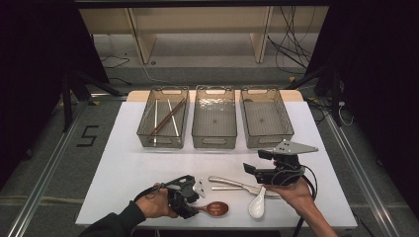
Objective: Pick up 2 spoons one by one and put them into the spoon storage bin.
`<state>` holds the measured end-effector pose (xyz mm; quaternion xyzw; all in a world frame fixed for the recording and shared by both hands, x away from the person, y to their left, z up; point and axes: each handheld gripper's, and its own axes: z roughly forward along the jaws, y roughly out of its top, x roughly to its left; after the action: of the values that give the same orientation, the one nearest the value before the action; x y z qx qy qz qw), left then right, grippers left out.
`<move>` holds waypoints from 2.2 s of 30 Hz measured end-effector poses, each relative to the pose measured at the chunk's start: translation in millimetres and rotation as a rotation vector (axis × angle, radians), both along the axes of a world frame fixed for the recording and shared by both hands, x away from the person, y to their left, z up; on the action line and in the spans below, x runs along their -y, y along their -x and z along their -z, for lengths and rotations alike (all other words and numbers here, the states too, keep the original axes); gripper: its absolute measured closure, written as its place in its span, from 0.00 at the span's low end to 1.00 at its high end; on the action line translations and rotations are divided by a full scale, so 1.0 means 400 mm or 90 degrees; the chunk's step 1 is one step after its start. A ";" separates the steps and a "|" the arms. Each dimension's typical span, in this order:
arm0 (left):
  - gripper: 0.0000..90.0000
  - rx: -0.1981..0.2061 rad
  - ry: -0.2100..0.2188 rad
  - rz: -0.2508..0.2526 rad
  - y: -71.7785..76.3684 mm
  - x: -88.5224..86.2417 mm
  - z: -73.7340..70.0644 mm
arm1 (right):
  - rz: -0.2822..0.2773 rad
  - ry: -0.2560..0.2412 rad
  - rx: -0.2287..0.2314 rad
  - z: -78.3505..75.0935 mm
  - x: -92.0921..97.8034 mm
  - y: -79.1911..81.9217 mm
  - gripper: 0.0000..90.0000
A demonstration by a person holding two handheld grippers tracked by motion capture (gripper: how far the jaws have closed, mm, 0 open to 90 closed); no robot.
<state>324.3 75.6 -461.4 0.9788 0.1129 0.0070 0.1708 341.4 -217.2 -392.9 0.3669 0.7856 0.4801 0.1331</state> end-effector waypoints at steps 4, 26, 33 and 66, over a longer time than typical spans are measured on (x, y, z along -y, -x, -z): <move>0.72 0.009 -0.018 0.011 0.003 0.008 0.005 | 0.000 0.000 0.000 0.000 0.000 0.000 0.31; 0.89 0.003 0.005 -0.008 -0.024 -0.013 -0.004 | 0.001 0.000 -0.001 0.001 0.001 -0.001 0.31; 0.89 0.006 0.010 -0.017 -0.029 -0.021 -0.011 | 0.002 0.001 -0.001 0.001 0.002 -0.001 0.31; 0.89 0.052 0.201 -0.202 -0.151 -0.121 -0.138 | 0.004 -0.002 -0.003 0.002 0.001 -0.003 0.31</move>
<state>384.9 123.9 -406.1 0.9086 0.2584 0.0558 0.3234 342.4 -217.7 -393.7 0.3708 0.7840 0.4801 0.1321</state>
